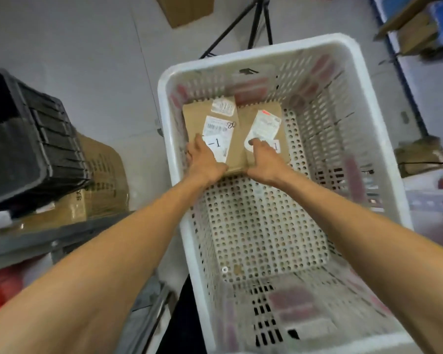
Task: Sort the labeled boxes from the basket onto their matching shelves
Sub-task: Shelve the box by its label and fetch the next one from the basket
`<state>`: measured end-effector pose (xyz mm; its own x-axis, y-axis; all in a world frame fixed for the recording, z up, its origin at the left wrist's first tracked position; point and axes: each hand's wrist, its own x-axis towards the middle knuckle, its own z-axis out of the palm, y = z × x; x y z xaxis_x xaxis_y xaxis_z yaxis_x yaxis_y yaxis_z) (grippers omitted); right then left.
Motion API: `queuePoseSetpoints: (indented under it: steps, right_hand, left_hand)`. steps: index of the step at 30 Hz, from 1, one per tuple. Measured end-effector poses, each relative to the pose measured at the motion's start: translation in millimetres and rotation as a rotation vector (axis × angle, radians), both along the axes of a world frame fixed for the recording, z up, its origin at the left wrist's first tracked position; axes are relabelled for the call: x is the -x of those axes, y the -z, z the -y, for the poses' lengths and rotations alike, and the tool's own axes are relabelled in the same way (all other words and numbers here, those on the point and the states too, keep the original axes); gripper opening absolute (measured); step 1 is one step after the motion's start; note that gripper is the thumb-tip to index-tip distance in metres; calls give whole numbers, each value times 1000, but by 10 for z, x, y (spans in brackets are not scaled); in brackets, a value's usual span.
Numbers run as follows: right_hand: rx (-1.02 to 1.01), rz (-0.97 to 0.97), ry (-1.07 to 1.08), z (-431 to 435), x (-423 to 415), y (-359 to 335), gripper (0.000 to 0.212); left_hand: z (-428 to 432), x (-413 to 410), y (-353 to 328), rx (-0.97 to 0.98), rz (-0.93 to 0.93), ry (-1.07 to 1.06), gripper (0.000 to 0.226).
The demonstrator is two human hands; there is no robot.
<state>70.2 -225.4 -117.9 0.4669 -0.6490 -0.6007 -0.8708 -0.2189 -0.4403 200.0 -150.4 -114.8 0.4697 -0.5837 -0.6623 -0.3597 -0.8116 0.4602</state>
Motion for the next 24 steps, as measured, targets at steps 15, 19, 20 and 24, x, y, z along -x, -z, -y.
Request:
queuePoseSetpoints:
  steps: [15, 19, 20, 24]
  right_hand:
    - [-147, 261, 591, 149, 437, 545, 91]
    - [-163, 394, 584, 173, 470, 673, 111]
    - [-176, 417, 597, 171, 463, 704, 114]
    - [-214, 444, 681, 40, 542, 747, 115]
  left_hand:
    - [265, 346, 591, 177, -195, -224, 88]
    - [210, 315, 723, 141, -351, -148, 118]
    - [195, 316, 733, 153, -366, -137, 119]
    - [89, 482, 655, 172, -364, -167, 119]
